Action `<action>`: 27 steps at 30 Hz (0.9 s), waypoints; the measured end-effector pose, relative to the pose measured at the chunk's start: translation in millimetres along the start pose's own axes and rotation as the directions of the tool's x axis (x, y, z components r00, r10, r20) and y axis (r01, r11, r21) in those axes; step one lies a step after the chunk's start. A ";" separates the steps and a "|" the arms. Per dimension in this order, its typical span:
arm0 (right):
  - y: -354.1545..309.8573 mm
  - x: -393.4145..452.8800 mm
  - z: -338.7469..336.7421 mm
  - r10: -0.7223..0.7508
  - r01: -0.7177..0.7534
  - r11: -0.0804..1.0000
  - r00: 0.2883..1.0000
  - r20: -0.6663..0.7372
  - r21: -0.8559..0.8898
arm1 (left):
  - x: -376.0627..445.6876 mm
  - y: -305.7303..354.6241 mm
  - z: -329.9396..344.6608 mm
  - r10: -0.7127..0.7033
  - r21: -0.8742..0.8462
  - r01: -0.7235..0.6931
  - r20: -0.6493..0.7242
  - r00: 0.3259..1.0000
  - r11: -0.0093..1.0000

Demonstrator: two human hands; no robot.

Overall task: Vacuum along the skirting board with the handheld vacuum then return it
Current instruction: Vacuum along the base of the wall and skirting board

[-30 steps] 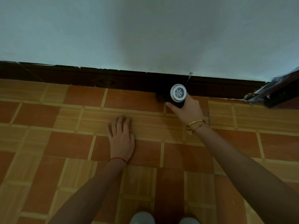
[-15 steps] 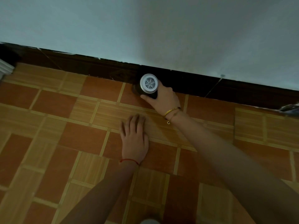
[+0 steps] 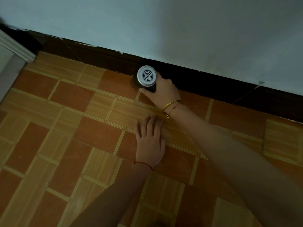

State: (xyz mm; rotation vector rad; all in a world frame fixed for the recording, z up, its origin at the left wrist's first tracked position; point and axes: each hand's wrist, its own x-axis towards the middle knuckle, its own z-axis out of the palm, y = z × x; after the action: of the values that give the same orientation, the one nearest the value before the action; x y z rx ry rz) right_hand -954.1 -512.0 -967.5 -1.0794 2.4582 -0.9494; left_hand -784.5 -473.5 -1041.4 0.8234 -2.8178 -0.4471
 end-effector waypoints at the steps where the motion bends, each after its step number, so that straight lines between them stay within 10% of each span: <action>1: 1.4 -0.3 -0.8 0.002 -0.002 1.000 1.000 0.000 0.004 | -0.3 -0.2 -0.3 0.001 0.000 -0.001 0.002 1.000 1.000; 27: 137.8 -171.0 -137.1 0.419 -0.447 0.894 0.823 -0.382 0.017 | -6.8 10.3 -5.1 -0.043 0.068 0.038 0.074 0.996 0.997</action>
State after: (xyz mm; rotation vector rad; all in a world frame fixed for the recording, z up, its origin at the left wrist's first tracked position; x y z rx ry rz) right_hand -981.6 -254.7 -958.3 -0.3254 2.8850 -0.9887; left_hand -782.7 -462.7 -1033.8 0.8963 -2.9045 -0.3998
